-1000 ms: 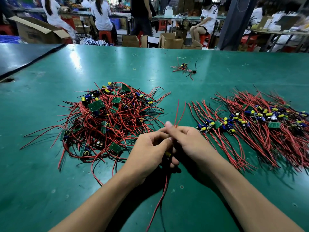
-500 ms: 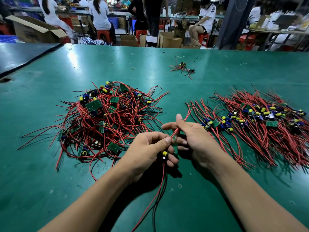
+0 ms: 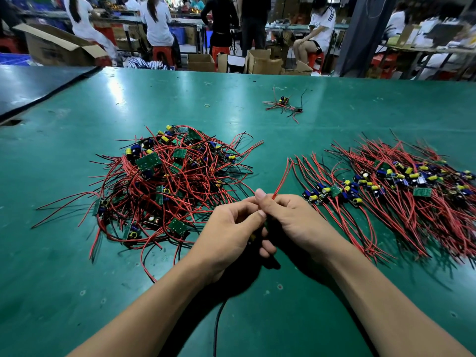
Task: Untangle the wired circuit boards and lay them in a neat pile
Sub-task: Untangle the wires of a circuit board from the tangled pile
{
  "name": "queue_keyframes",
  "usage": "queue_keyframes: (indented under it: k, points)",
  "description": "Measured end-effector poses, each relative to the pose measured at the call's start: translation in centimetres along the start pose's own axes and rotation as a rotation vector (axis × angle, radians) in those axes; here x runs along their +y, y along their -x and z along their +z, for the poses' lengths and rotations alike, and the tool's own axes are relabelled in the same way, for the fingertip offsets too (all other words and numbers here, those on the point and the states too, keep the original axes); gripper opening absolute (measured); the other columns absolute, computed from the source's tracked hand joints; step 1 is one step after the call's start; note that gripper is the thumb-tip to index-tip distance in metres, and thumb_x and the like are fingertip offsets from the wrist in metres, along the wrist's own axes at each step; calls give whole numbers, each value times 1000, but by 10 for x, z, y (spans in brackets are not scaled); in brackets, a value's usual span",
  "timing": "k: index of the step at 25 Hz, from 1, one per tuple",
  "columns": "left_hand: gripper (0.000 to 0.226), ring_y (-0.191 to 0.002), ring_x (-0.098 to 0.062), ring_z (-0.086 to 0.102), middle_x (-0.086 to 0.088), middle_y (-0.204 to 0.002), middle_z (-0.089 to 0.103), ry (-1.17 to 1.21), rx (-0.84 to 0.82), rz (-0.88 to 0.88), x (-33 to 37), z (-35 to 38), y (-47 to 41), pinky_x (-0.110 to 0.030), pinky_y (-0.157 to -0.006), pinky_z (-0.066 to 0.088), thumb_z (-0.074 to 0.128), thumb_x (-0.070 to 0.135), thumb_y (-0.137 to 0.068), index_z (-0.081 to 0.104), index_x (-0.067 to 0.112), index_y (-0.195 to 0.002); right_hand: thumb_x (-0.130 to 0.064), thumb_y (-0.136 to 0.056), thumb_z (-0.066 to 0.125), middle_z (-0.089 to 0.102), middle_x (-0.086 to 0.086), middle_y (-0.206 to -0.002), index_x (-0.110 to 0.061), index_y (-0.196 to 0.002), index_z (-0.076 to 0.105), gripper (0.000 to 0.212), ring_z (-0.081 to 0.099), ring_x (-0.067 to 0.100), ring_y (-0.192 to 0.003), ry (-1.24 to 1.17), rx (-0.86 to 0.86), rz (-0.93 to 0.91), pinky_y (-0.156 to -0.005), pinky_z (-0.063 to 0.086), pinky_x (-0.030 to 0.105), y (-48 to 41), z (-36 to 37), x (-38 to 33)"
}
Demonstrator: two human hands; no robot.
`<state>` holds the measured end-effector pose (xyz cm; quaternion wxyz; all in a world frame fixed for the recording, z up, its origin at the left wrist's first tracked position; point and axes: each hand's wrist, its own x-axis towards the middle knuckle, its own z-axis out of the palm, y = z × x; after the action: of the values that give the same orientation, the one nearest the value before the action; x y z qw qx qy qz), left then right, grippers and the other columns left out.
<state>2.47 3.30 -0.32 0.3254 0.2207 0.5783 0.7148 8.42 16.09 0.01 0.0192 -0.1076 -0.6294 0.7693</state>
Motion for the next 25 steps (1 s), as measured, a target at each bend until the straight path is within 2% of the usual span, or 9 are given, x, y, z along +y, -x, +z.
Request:
queue_keyframes:
  k: [2,5,8,10,13,16,20,23,25]
  points:
    - [18,-46,-22,62,-5,-59,58,14,-13,5,1,0,0,-25,-44,51,50,4,-99,54,-4,-83,-46,-94,61,58,14,-59,-12,-81,76,39,57,23,-43,49,6,-40,-46,48,27,-2,-5,-3]
    - [17,-47,-22,61,-8,-59,55,27,-13,-3,2,1,0,-25,-45,51,48,4,-99,54,-3,-85,-46,-97,57,67,23,-72,-7,-83,75,46,60,23,-60,213,80,-92,-59,47,32,-4,-14,-4]
    - [15,-47,-21,61,-8,-60,54,34,-10,2,2,2,1,-25,-45,50,48,4,-99,52,-3,-87,-45,-100,54,63,10,-57,0,-94,73,50,53,11,-43,164,112,-56,-44,39,19,-6,-15,-2]
    - [15,-47,-21,62,-7,-59,55,27,-8,5,1,2,1,-25,-45,51,48,5,-100,52,-2,-87,-45,-101,52,48,-2,-45,-3,-94,74,48,41,5,-35,137,179,-41,-38,30,15,-9,-14,-1]
    - [14,-48,-22,62,-6,-58,55,5,-12,13,0,1,0,-26,-46,51,48,5,-99,53,-1,-88,-45,-102,50,29,-4,-49,-8,-86,77,48,25,6,-36,73,294,-34,-37,23,15,-15,-13,-3]
    - [14,-48,-23,63,-7,-58,55,-8,-21,10,0,1,0,-26,-46,51,49,4,-99,54,-1,-88,-41,-104,45,33,-4,-59,-6,-80,75,52,22,4,-37,-235,356,10,-33,18,16,-17,-19,-11]
    - [13,-50,-25,63,-10,-61,55,-35,-25,11,0,2,1,-28,-47,52,51,4,-99,55,-2,-89,-41,-97,49,47,-3,-61,-8,-65,74,52,26,6,-33,-673,170,190,-32,16,16,-8,-30,-23]
    - [12,-50,-26,62,-11,-61,55,-53,-11,25,1,3,3,-29,-48,53,52,4,-98,56,-4,-90,-38,-87,54,59,-2,-65,-12,-63,71,40,28,7,-34,-733,37,220,-35,18,18,-3,-32,-24]
    - [12,-51,-27,62,-9,-59,56,-59,7,28,1,3,3,-29,-48,53,52,5,-98,56,-3,-90,-41,-88,54,53,-4,-61,-11,-68,74,42,24,6,-36,-711,26,215,-36,17,17,-3,-32,-22]
